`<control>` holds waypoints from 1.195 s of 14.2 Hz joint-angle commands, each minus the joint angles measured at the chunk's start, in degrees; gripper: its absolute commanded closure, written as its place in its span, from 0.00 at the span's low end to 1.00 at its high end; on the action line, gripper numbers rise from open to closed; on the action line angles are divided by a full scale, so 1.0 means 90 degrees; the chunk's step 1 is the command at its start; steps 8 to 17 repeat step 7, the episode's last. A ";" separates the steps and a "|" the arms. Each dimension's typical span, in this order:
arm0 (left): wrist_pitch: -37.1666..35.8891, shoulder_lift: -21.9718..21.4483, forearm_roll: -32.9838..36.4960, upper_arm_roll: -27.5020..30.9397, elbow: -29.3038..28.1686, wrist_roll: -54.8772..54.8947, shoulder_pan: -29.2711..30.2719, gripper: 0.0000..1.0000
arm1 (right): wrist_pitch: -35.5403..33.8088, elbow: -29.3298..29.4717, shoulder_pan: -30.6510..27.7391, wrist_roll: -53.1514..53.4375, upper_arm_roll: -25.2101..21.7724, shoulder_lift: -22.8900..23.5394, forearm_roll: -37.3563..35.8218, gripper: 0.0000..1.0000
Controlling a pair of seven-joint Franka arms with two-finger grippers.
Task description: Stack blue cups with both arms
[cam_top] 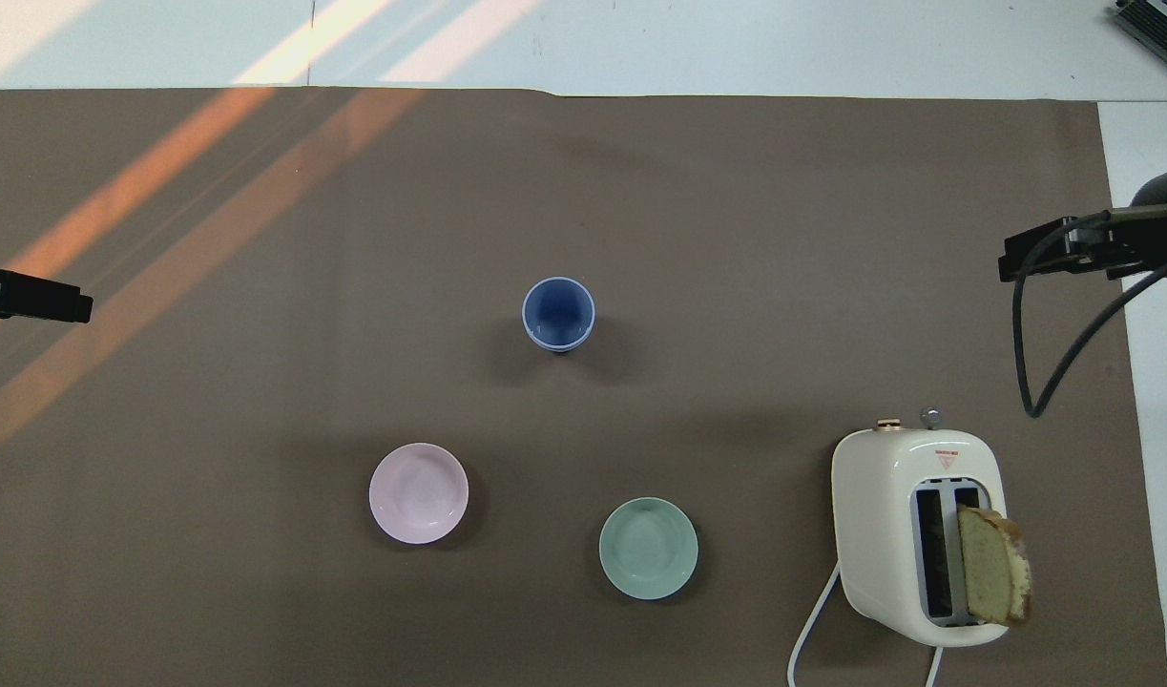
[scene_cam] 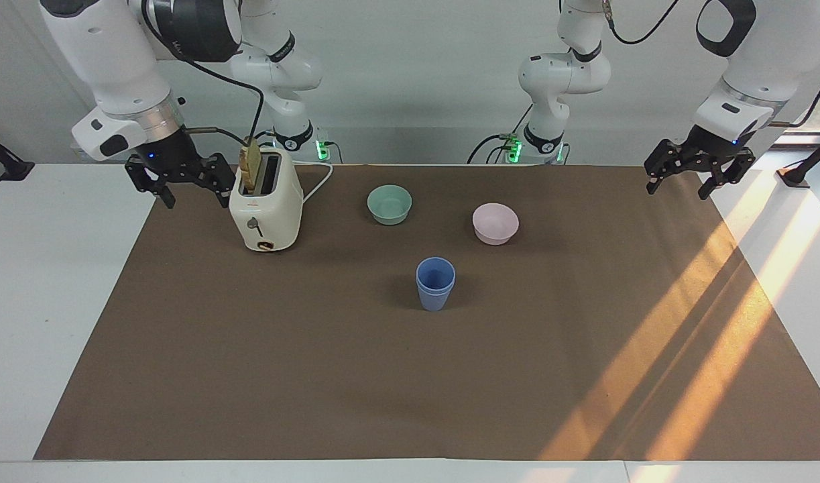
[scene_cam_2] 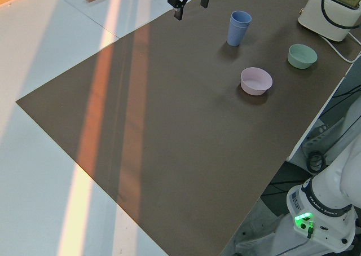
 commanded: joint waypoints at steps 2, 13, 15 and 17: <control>-0.0122 -0.0027 0.0079 -0.0010 0.0043 0.0038 0.0026 0.00 | 0.0090 -0.0237 -0.0124 -0.0123 0.0047 -0.0175 0.0086 0.00; -0.0161 -0.0036 0.0079 -0.0010 0.0023 0.0038 0.0036 0.00 | 0.0149 -0.0217 -0.0115 -0.0123 0.0057 -0.0166 0.0086 0.00; -0.0161 -0.0036 0.0079 -0.0010 0.0023 0.0038 0.0036 0.00 | 0.0149 -0.0217 -0.0115 -0.0123 0.0057 -0.0166 0.0086 0.00; -0.0161 -0.0036 0.0079 -0.0010 0.0023 0.0038 0.0036 0.00 | 0.0149 -0.0217 -0.0115 -0.0123 0.0057 -0.0166 0.0086 0.00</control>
